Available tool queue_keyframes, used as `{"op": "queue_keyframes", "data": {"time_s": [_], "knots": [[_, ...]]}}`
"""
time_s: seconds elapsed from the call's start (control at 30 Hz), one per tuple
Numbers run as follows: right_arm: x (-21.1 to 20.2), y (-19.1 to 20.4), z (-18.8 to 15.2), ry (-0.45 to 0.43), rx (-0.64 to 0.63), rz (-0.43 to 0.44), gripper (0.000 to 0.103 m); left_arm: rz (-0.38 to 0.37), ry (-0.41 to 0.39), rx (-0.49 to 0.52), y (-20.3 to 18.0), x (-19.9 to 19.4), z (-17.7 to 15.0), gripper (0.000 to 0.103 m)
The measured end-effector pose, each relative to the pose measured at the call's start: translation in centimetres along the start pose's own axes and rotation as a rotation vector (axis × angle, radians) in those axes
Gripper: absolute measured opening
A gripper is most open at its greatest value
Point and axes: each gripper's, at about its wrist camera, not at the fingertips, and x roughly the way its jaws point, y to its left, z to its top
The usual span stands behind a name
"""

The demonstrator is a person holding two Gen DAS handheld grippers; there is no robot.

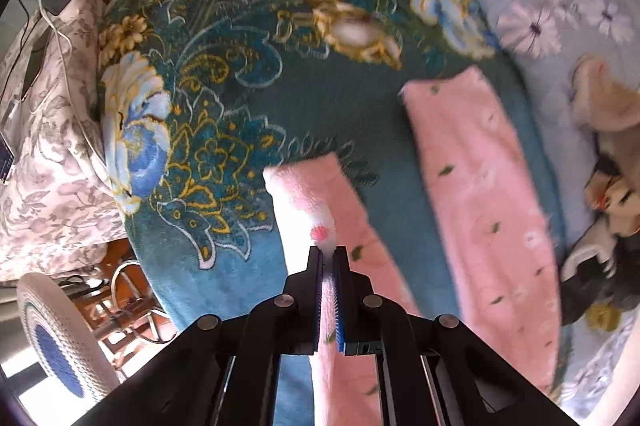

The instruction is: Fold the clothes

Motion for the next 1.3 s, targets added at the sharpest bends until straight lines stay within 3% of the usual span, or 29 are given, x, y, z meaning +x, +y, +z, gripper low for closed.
{"op": "queue_keyframes", "data": {"time_s": [0.13, 0.3, 0.5, 0.63, 0.8, 0.83, 0.87, 0.93, 1.1, 1.3], "knots": [[-3.0, 2.4, 0.4, -0.017, -0.074, 0.074, 0.003, -0.051, -0.034, -0.030, 0.2, -2.5, 0.4, 0.005], [-6.0, 5.5, 1.0, -0.022, -0.118, 0.158, 0.003, -0.126, -0.056, -0.137, 1.0, -5.9, 1.1, 0.003], [-5.9, 12.8, 2.8, -0.020, -0.212, 0.181, 0.003, -0.172, -0.043, -0.087, -4.0, -6.2, 5.2, 0.003], [-4.1, 17.1, 3.4, -0.008, -0.251, 0.131, 0.003, -0.141, 0.035, -0.067, -6.0, -3.1, 6.3, 0.003], [-3.4, 17.6, 2.4, -0.013, -0.231, 0.075, 0.003, -0.080, 0.169, -0.088, -6.1, 3.1, 6.8, 0.005], [-3.3, 17.3, 2.2, -0.014, -0.219, 0.060, 0.003, -0.078, 0.183, -0.096, -6.1, 4.1, 6.9, 0.012], [-3.3, 16.9, 2.0, -0.018, -0.203, 0.041, 0.003, -0.091, 0.211, -0.114, -6.2, 5.6, 7.0, 0.029], [-3.5, 16.2, 1.7, -0.028, -0.178, 0.015, 0.003, -0.107, 0.257, -0.142, -6.5, 8.1, 7.1, 0.047], [-3.6, 15.1, 1.1, -0.050, -0.146, -0.050, 0.003, -0.010, 0.282, -0.093, -8.3, 12.6, 7.4, 0.048], [-3.4, 15.0, 0.9, -0.064, -0.147, -0.101, 0.003, 0.083, 0.289, -0.062, -9.2, 14.9, 7.2, 0.047]]}}
